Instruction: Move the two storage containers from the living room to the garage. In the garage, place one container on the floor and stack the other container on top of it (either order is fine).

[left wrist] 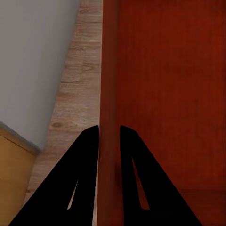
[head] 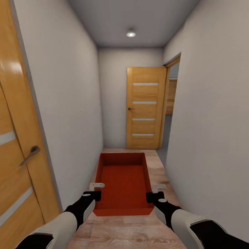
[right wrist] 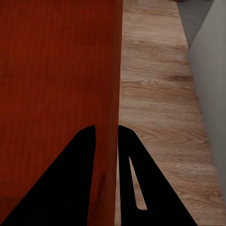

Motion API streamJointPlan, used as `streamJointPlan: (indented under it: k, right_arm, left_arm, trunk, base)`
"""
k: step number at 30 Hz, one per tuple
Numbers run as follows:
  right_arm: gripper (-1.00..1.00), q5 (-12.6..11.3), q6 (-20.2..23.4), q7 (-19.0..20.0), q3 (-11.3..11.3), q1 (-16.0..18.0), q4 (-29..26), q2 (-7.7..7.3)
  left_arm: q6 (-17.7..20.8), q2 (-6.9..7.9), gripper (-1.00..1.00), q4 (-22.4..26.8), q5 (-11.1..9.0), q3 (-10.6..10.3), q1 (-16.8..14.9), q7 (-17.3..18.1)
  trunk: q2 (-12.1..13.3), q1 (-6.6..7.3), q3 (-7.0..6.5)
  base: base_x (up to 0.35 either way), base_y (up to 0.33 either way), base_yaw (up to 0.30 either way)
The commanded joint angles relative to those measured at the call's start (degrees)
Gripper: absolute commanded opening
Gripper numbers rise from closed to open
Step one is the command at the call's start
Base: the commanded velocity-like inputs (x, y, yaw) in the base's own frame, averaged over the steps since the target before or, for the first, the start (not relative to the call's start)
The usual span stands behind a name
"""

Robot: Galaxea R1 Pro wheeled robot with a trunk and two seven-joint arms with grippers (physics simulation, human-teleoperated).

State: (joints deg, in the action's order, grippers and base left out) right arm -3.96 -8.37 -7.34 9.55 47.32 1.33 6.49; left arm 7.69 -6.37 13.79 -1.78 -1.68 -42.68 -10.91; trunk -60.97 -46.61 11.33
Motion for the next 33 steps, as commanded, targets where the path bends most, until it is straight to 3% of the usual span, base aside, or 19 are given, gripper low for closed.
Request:
streamJointPlan:
  k: [1, 33]
  right_arm:
    - [-1.00, 0.49, -0.16, 0.04, -1.98, 0.06, -0.01, 0.40]
    - [-1.00, 0.53, -0.13, -0.09, -1.90, 0.06, 0.00, 0.36]
  left_arm:
    - [0.40, -0.03, -1.00, 0.26, -2.94, 1.90, -0.04, -0.59]
    - [0.39, -0.05, -1.00, -0.11, -2.88, 1.97, -0.03, -0.60]
  trunk:
    - [-0.05, -0.04, 0.08]
    - [-0.05, -0.04, 0.08]
  base:
    - [0.333, 0.000, 0.000]
    - [0.333, 0.000, 0.000]
